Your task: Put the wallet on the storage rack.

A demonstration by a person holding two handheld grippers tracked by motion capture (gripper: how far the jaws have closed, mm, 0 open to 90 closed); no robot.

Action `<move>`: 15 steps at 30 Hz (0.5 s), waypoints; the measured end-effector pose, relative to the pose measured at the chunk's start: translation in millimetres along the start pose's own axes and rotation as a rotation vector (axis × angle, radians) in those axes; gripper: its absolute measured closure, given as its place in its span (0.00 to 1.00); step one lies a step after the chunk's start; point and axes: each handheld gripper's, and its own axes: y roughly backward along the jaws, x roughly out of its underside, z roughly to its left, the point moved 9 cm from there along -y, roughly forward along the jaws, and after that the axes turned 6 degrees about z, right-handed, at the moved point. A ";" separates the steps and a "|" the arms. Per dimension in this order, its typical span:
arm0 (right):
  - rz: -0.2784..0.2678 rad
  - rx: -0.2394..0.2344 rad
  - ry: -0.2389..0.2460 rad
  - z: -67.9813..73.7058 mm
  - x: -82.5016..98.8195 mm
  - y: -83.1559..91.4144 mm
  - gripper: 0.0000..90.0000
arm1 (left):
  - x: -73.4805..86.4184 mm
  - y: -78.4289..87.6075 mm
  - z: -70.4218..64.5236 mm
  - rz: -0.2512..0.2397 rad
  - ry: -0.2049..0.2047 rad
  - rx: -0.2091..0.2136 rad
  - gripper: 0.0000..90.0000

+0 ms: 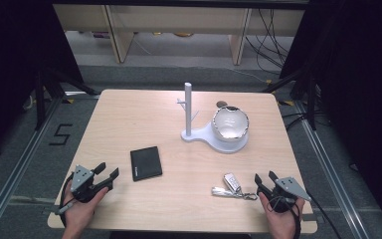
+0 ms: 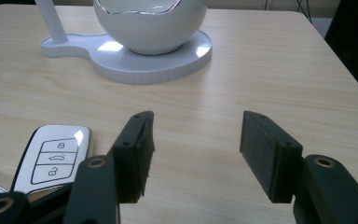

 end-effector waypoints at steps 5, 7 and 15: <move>0.006 0.011 -0.012 -0.1 1.2 -0.2 0.50 | 0.0 -0.2 -0.4 -0.004 0.011 0.009 0.51; -0.005 0.011 -0.006 -0.8 -0.2 -1.3 0.50 | 0.7 0.4 0.0 0.007 0.012 0.004 0.52; -0.005 -0.001 0.012 -0.5 -0.6 -3.0 0.50 | 1.4 0.6 -0.9 0.010 0.035 0.028 0.64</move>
